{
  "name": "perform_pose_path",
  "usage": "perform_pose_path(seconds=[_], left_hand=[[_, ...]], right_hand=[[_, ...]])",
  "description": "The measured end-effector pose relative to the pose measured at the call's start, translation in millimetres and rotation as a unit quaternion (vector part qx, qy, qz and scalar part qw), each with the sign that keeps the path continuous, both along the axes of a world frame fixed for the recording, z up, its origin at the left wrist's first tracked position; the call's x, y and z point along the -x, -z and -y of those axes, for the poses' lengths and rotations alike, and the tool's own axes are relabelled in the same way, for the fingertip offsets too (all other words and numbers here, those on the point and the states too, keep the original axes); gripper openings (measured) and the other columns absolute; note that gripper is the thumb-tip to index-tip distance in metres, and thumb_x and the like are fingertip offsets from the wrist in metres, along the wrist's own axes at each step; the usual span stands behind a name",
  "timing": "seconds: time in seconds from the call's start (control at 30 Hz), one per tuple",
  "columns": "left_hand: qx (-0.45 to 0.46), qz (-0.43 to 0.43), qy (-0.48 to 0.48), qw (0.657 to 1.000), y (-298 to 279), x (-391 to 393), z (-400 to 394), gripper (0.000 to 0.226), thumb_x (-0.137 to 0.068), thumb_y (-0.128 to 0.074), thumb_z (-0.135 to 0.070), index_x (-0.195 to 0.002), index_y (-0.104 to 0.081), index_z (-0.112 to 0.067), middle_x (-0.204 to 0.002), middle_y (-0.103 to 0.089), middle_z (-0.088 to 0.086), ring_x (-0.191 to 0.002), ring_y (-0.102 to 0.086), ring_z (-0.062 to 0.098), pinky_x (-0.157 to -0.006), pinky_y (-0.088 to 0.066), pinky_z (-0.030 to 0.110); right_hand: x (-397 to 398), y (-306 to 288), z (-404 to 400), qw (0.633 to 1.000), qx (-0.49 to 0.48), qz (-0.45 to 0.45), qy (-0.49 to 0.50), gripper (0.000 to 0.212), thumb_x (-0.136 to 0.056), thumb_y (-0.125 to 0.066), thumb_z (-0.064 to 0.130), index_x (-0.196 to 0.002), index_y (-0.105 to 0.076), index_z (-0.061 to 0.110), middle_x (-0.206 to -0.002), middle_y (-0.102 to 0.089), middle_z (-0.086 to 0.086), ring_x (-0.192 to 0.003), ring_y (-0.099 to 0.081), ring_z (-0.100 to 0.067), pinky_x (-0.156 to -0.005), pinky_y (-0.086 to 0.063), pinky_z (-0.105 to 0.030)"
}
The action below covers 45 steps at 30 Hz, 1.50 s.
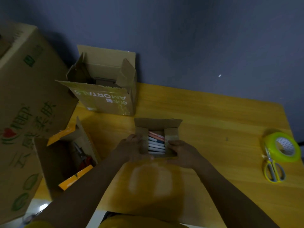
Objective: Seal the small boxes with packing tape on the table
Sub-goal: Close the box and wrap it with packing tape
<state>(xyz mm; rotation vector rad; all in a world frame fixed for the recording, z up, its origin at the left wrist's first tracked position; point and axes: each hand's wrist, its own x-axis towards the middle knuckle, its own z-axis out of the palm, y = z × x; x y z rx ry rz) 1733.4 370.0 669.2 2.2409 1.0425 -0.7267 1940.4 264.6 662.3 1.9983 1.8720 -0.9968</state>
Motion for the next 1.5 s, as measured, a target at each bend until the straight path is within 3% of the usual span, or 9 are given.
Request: perform_pose_path(seconds=[0.2,0.37,0.57,0.77,1.07,1.2,1.33,1.43,1.5], left_hand=[[0.001,-0.030,0.047,0.998,9,6,-2,0.101,-0.077,-0.049,-0.078,-0.152,-0.022,-0.017,-0.161,0.005,-0.007,-0.147,0.006,0.021,-0.114,-0.024,0.045],[-0.050,0.013,0.063,0.997,10,11,-10,0.062,-0.091,-0.042,-0.064,-0.125,-0.061,-0.015,-0.160,-0.017,-0.002,-0.141,-0.020,0.024,-0.104,-0.036,0.038],[-0.045,0.062,0.024,0.997,20,22,-10,0.051,-0.090,-0.053,-0.055,-0.121,-0.062,-0.015,-0.154,-0.031,0.006,-0.135,-0.033,0.029,-0.103,-0.039,0.039],[-0.040,0.158,-0.068,0.984,26,24,-7,0.042,-0.091,-0.060,-0.039,-0.124,-0.062,-0.013,-0.127,-0.058,0.007,-0.115,-0.053,0.024,-0.095,-0.045,0.035],[-0.231,0.050,-0.064,0.970,26,10,3,0.045,-0.093,-0.056,-0.035,-0.131,-0.042,-0.017,-0.135,-0.040,0.008,-0.125,-0.038,0.027,-0.098,-0.037,0.035],[-0.307,0.068,-0.060,0.947,31,12,4,0.081,-0.042,-0.093,-0.040,-0.107,-0.056,-0.009,-0.109,-0.059,0.016,-0.094,-0.058,0.033,-0.078,-0.050,0.041],[-0.364,0.093,0.001,0.927,28,10,1,0.110,-0.044,-0.090,-0.044,-0.137,-0.039,-0.012,-0.135,-0.052,0.018,-0.122,-0.046,0.034,-0.098,-0.044,0.050],[-0.385,0.092,0.051,0.917,22,7,1,0.102,-0.059,-0.085,-0.042,-0.141,-0.033,-0.010,-0.143,-0.048,0.016,-0.131,-0.046,0.032,-0.106,-0.037,0.051],[-0.384,0.096,0.086,0.914,25,6,0,0.099,-0.061,-0.085,-0.038,-0.141,-0.034,-0.009,-0.142,-0.049,0.015,-0.131,-0.047,0.031,-0.109,-0.030,0.053]], right_hand=[[3,0,-13,0.999,0.001,0.035,-0.014,0.055,-0.093,-0.052,0.054,-0.134,-0.052,0.017,-0.140,-0.049,-0.004,-0.120,-0.051,-0.022,-0.097,-0.046,-0.035],[-3,-8,-10,0.979,-0.027,-0.124,0.160,0.059,-0.085,-0.067,0.050,-0.134,-0.055,0.019,-0.135,-0.055,0.001,-0.121,-0.053,-0.016,-0.099,-0.044,-0.030],[-1,2,21,0.900,-0.141,-0.255,0.325,0.029,-0.090,-0.068,0.024,-0.118,-0.064,0.019,-0.114,-0.061,0.006,-0.110,-0.059,-0.016,-0.093,-0.049,-0.032],[21,16,16,0.885,-0.248,-0.210,0.334,0.020,-0.096,-0.058,0.017,-0.112,-0.068,0.011,-0.111,-0.065,-0.003,-0.096,-0.057,-0.010,-0.078,-0.043,-0.014],[29,50,7,0.907,-0.220,-0.069,0.353,0.030,-0.094,-0.061,0.022,-0.121,-0.053,0.009,-0.122,-0.046,-0.011,-0.109,-0.049,-0.028,-0.078,-0.039,-0.030],[32,38,4,0.912,-0.264,0.016,0.313,0.053,-0.084,-0.073,0.020,-0.126,-0.047,0.003,-0.128,-0.043,-0.018,-0.116,-0.045,-0.036,-0.088,-0.043,-0.041],[29,29,-11,0.913,-0.375,0.114,0.112,0.079,-0.073,-0.077,0.023,-0.140,-0.039,0.008,-0.142,-0.039,-0.022,-0.134,-0.030,-0.037,-0.110,-0.027,-0.054],[25,31,-27,0.929,-0.346,0.102,0.081,0.065,-0.087,-0.063,0.030,-0.144,-0.040,0.008,-0.147,-0.041,-0.016,-0.140,-0.031,-0.033,-0.116,-0.013,-0.054],[23,32,-32,0.934,-0.339,0.069,0.087,0.047,-0.091,-0.058,0.024,-0.135,-0.052,0.008,-0.135,-0.053,-0.015,-0.130,-0.046,-0.035,-0.112,-0.024,-0.055]])
